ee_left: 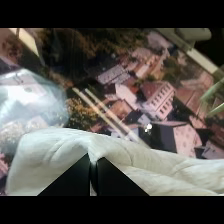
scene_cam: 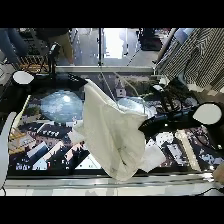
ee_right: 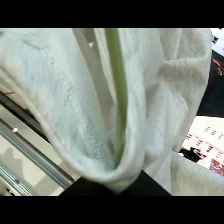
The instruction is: Fold the clothes and pants, and hang the long-sleeved shirts on hangers.
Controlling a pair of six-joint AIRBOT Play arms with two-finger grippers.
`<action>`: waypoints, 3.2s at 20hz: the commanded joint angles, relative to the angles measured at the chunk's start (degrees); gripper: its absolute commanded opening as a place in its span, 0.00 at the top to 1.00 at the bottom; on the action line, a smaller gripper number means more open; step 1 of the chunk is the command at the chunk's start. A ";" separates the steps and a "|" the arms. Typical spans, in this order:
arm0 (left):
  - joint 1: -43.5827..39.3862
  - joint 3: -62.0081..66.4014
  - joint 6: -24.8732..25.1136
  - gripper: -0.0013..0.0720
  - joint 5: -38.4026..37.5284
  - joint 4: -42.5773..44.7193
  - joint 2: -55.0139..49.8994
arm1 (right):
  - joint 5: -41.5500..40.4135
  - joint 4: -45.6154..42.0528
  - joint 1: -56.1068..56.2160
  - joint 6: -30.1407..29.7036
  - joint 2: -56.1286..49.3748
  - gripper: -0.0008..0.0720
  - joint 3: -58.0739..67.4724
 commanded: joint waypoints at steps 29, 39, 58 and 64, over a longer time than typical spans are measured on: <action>0.72 0.04 0.24 0.97 3.15 -5.40 4.74 | 1.49 -46.07 8.68 3.13 -11.72 0.95 -6.56; -0.57 -0.02 -8.85 0.30 -9.11 0.24 0.04 | -1.22 -40.30 10.78 6.03 -3.69 0.95 1.92; -16.00 0.00 -9.31 0.06 -11.58 8.70 -5.95 | 6.67 -41.79 21.84 10.54 5.75 0.95 2.78; -18.88 0.00 -16.06 0.04 2.01 9.92 -5.95 | 6.56 -40.74 21.84 10.54 5.75 0.95 2.78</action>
